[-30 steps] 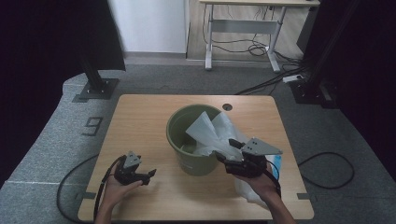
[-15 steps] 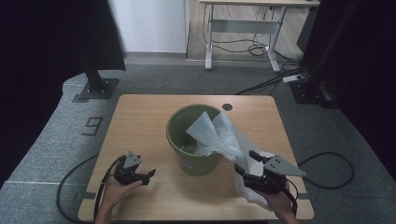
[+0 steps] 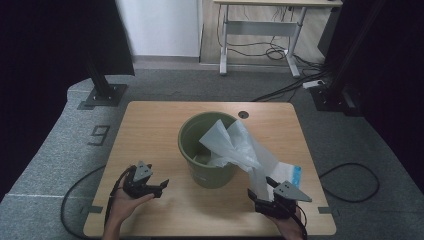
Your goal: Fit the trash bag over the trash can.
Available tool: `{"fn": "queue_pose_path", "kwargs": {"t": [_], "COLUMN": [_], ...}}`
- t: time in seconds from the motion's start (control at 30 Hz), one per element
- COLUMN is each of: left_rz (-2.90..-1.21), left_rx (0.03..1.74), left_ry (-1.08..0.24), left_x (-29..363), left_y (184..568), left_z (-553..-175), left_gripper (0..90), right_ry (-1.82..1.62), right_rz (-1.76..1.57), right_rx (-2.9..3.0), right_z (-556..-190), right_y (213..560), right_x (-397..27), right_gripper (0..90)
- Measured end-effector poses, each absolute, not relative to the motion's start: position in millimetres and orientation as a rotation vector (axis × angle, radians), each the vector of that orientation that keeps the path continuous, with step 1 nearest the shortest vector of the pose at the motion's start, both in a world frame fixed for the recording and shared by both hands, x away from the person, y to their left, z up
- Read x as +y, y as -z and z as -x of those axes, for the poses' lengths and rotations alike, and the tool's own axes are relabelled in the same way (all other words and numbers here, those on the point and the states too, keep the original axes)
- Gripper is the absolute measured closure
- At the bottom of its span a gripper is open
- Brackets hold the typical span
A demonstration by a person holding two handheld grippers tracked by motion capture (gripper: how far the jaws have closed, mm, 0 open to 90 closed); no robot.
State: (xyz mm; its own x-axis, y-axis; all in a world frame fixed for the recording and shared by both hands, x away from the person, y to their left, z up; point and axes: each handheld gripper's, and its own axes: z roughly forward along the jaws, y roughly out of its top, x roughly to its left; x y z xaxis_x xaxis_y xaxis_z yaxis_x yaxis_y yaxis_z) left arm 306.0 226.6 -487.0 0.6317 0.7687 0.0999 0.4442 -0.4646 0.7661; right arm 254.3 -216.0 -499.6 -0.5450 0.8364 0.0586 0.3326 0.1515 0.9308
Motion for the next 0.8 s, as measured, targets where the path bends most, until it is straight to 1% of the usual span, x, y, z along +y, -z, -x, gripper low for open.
{"fn": "queue_pose_path", "kwargs": {"t": [0.17,0.23,0.27,0.33,0.47,0.53,0.57,0.63,0.8], "left_rz": [-2.112,-2.111,-2.108,-2.101,-2.083,-2.072,-2.064,-2.052,-2.049], "left_rx": [0.939,0.935,0.931,0.926,0.905,0.893,0.886,0.877,0.871], "left_ry": [-0.568,-0.571,-0.574,-0.578,-0.588,-0.591,-0.591,-0.587,-0.590], "left_x": [225.9,225.6,225.3,224.0,220.0,217.9,216.6,215.1,211.1], "left_y": [483.6,482.1,480.7,477.0,465.1,458.8,455.1,450.4,441.8], "left_z": [-304.6,-304.1,-303.4,-302.0,-297.3,-294.5,-292.9,-290.9,-288.0], "left_gripper": [15.2,15.2,15.3,15.2,15.2,15.2,15.2,15.3,15.3], "right_ry": [-1.365,-1.359,-1.364,-1.365,-1.360,-1.366,-1.365,-1.371,-1.423], "right_rz": [-1.161,-1.168,-1.169,-1.162,-1.161,-1.147,-1.134,-1.102,-1.017], "right_rx": [1.957,1.955,1.961,1.959,1.930,1.910,1.894,1.862,1.769], "right_z": [-259.3,-259.9,-260.2,-259.8,-260.1,-260.0,-259.4,-258.2,-258.1], "right_y": [508.4,510.8,511.9,513.7,512.6,508.6,505.3,496.3,460.0], "right_x": [-221.1,-221.9,-222.6,-223.8,-227.1,-228.9,-229.8,-232.0,-234.6], "right_gripper": [20.2,23.6,28.6,45.0,72.9,81.8,84.8,88.1,88.5]}}
